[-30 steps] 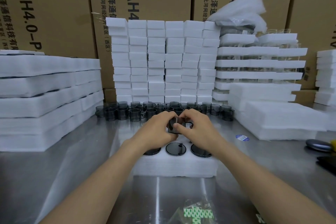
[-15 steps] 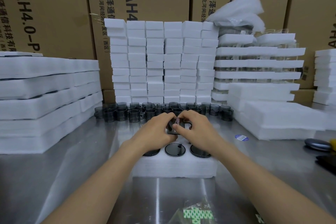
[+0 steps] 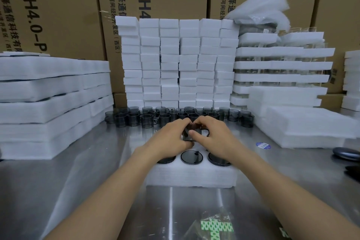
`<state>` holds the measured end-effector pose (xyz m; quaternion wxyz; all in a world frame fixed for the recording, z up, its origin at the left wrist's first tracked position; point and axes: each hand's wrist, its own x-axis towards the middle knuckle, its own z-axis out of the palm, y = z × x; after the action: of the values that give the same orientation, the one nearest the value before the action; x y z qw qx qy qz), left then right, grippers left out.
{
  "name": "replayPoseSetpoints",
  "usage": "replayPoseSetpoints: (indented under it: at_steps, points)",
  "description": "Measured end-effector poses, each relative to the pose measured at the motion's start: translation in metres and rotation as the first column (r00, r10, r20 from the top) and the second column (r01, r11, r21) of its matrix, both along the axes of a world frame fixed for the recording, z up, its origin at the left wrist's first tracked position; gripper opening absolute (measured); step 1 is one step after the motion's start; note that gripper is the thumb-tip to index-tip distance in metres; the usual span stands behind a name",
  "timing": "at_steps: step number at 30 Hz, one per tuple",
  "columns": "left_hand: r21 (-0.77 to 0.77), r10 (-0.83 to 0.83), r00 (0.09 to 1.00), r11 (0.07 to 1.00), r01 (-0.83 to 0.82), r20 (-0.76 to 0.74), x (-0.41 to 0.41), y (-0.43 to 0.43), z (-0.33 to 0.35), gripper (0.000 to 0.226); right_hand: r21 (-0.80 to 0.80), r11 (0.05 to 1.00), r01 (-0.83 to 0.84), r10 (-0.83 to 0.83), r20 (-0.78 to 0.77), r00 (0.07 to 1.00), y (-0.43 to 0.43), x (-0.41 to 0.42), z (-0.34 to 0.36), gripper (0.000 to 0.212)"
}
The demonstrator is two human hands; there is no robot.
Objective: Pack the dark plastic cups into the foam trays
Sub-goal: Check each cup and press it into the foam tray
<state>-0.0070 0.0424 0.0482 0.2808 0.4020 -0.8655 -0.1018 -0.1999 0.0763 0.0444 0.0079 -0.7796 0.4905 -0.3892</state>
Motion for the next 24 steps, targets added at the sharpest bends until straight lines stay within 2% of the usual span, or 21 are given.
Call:
replayPoseSetpoints:
  at_steps: [24]
  points:
    - [-0.015, -0.010, 1.000, 1.000, 0.010, 0.004, 0.0000, -0.0035, -0.0023, 0.028, -0.006, 1.000, -0.007, 0.007, 0.000, 1.000, -0.0020, 0.0000, -0.0010, 0.010]
